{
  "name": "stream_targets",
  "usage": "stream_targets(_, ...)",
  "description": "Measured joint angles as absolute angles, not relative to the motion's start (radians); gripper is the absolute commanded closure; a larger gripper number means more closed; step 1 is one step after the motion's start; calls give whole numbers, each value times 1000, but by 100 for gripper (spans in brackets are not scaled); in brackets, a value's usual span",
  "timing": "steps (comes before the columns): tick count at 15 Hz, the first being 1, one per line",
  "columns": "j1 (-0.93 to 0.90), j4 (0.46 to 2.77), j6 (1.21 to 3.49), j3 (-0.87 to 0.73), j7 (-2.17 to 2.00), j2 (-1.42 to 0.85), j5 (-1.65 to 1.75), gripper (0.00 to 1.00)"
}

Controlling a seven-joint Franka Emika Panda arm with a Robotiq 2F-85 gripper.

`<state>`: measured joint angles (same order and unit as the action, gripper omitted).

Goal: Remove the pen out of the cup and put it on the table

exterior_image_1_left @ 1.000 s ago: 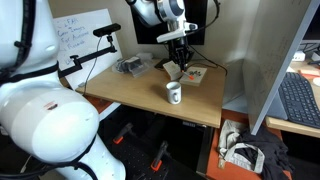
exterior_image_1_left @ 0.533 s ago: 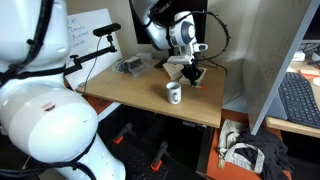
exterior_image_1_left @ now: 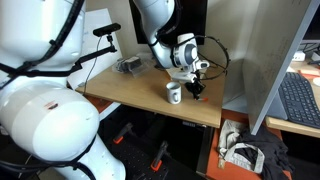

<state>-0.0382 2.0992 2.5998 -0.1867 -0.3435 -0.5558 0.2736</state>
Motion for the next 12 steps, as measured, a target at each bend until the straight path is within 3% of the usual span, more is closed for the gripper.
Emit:
stream_targets(1, -47, 2098, 2616, -200, -355, -571, 274, 64)
stream_targets(3, -58, 2098, 2628, -215, -365, -589, 267, 57)
stream_targets(10, -60, 2114, 2628, -214, -360, -527, 211, 5)
stream_targets(12, -60, 2148, 2627, -211, -360, -454, 198, 0)
